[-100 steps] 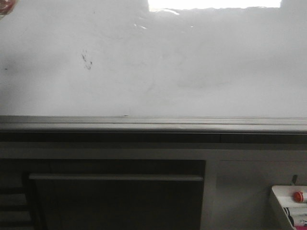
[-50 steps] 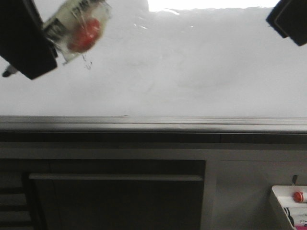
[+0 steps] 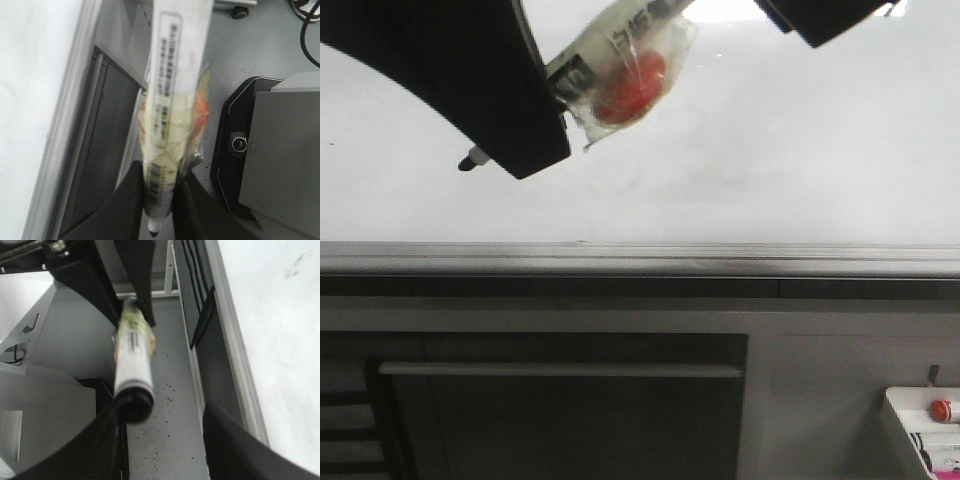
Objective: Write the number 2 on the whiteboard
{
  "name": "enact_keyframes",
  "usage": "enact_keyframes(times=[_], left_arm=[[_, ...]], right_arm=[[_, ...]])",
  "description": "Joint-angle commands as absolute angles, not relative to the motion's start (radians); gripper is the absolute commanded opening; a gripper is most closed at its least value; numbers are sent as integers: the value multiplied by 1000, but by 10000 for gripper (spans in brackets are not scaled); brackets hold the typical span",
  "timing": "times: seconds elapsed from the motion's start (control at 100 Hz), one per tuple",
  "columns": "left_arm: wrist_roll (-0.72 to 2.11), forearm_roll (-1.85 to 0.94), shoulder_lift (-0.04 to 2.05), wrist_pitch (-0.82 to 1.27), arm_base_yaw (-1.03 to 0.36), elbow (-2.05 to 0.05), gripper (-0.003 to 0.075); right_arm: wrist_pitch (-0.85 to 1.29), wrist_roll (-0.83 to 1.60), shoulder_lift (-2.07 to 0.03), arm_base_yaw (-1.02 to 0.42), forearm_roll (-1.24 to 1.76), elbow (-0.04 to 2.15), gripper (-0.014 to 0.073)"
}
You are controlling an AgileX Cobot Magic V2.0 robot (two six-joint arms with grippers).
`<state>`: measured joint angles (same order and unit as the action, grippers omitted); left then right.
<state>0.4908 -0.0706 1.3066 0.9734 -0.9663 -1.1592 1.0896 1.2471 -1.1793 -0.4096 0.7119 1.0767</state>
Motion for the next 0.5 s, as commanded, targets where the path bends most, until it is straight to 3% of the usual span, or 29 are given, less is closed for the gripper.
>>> enact_keyframes(times=[0.0,0.28,0.49], left_arm=[[491,-76,1283,930,-976,-1196,-18],[493,-74,1283,932,-976,-1196,-18],[493,-66,1283,932,-976,-1196,-18]], right_arm=[[1074,1275,-1185,-436,771,1131,342],[1046,1275,-1249,-551,728,1192,342],[1046,1275,-1256,-560,721,1204,341]])
